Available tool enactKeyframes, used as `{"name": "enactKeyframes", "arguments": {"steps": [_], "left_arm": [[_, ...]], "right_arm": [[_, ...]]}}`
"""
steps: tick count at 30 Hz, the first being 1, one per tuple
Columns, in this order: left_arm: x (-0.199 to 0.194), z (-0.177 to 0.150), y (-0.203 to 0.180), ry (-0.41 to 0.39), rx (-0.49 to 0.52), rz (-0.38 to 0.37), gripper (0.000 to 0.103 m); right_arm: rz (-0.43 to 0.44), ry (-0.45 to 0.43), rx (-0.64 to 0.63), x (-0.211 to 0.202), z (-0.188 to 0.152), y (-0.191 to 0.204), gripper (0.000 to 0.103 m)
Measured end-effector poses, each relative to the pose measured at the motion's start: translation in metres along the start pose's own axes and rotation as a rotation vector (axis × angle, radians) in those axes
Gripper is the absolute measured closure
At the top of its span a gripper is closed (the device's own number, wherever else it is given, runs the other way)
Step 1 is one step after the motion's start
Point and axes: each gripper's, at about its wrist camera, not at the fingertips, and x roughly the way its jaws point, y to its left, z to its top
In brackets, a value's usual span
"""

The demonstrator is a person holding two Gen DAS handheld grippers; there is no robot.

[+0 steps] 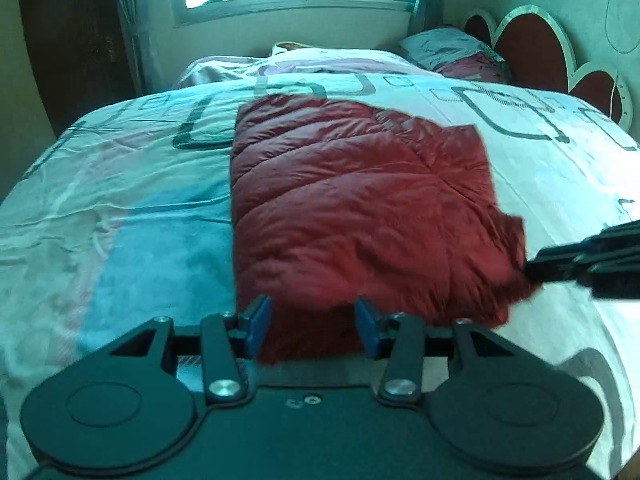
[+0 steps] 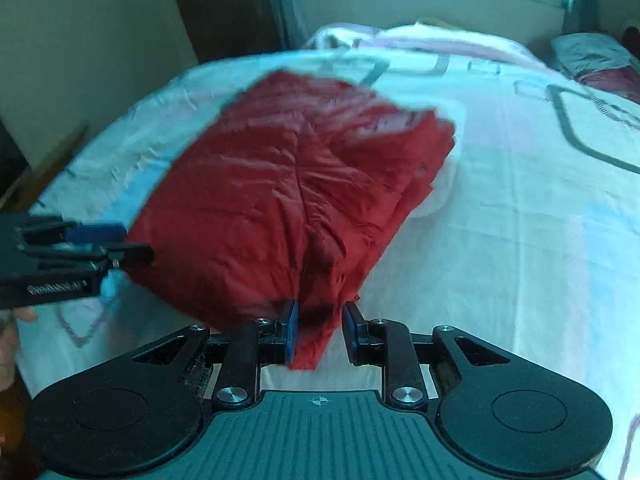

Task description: Fold large clothes

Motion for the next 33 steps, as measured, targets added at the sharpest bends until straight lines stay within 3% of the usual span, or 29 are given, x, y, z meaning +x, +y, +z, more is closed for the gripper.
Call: {"name": "enactKeyframes", "arguments": {"steps": [8,10,12,14,15,16,17,25,33], "left_arm": [[-0.077,-0.021,-0.020,-0.106,-0.038,-0.001,0.057],[-0.092,-0.026,-0.027,-0.131,-0.050,0.004,0.050],[-0.106,-0.032,-0.034,-0.172,-0.069,0.018,0.006],[-0.124,-0.041,-0.044,-0.245,-0.089,0.053,0.000],[-0.130,-0.043,-0.048,-0.253,-0.085,0.055,0.000],[-0.135,-0.045,-0.051,-0.245,-0.077,0.047,0.000],[-0.139,-0.047,-0.054,-0.237,-0.073,0.041,0.000],[-0.177,-0.072,-0.068,-0.219,-0.088,0.052,0.000],[-0.195,-0.082,-0.079,-0.226,-0.105,0.039,0.000]], "right_arm": [[0.023,-0.151,0.014,-0.095,-0.022,0.022,0.079],[0.023,-0.173,0.018,-0.114,-0.030,0.027,0.079],[0.011,-0.189,0.026,-0.129,-0.035,0.030,0.079],[-0.008,-0.205,0.036,-0.142,-0.042,0.031,0.078],[-0.026,-0.207,0.045,-0.147,-0.046,0.032,0.067],[-0.054,-0.212,0.053,-0.152,-0.049,0.033,0.016],[-0.081,-0.235,0.051,-0.159,-0.054,0.035,0.000],[-0.136,-0.229,0.050,-0.202,-0.084,0.053,0.000],[-0.170,-0.225,0.049,-0.216,-0.101,0.063,0.000]]}}
